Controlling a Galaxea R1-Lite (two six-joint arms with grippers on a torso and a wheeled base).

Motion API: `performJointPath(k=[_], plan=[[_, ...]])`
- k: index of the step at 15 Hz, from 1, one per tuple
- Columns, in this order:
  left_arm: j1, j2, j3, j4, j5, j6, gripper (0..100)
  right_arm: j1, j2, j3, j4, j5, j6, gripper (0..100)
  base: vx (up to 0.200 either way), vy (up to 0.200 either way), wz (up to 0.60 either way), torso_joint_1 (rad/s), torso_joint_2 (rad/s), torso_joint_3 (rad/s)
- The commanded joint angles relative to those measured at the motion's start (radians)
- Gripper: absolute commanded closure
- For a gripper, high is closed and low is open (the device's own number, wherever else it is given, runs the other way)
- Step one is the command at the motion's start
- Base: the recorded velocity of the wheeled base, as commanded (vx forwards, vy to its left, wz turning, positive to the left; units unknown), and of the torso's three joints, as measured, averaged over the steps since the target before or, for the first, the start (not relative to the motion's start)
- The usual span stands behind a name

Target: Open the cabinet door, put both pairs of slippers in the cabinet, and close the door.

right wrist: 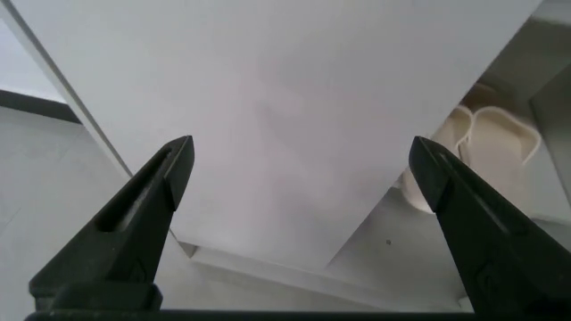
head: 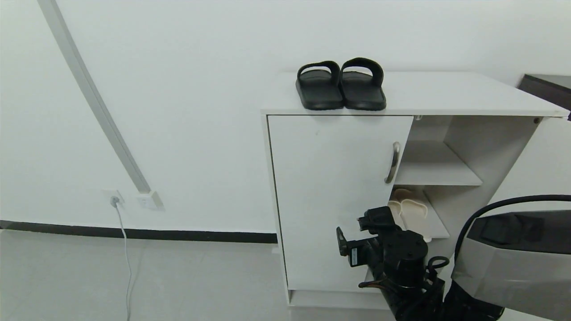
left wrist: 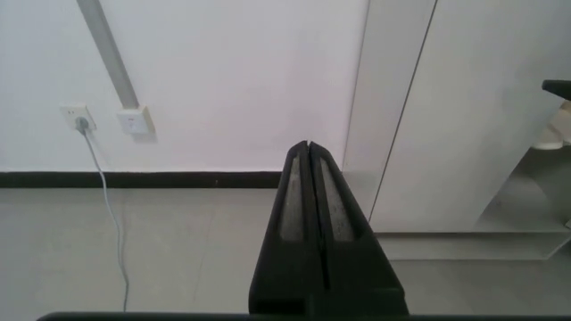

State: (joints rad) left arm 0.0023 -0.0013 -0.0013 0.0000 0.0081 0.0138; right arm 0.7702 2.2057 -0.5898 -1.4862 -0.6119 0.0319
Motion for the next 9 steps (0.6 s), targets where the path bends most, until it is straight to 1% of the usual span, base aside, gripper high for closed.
performJointPath(k=[1,4,9], plan=[[0.001,0.001,0.000,0.000,0.000,0.000,100,0.000,0.002,0.001,0.000,0.000,0.000,0,0.000,0.000,0.00,0.134,-0.47,-0.344],[0.001,0.001,0.000,0.000,0.000,0.000,100,0.001,0.002,-0.001,-0.002,0.000,0.000,0,0.000,0.000,0.00,0.141,-0.47,-0.321],[0.001,0.001,0.000,0.000,0.000,0.000,100,0.003,0.002,-0.001,-0.003,0.000,0.000,0,0.000,0.000,0.00,0.174,-0.49,-0.319]])
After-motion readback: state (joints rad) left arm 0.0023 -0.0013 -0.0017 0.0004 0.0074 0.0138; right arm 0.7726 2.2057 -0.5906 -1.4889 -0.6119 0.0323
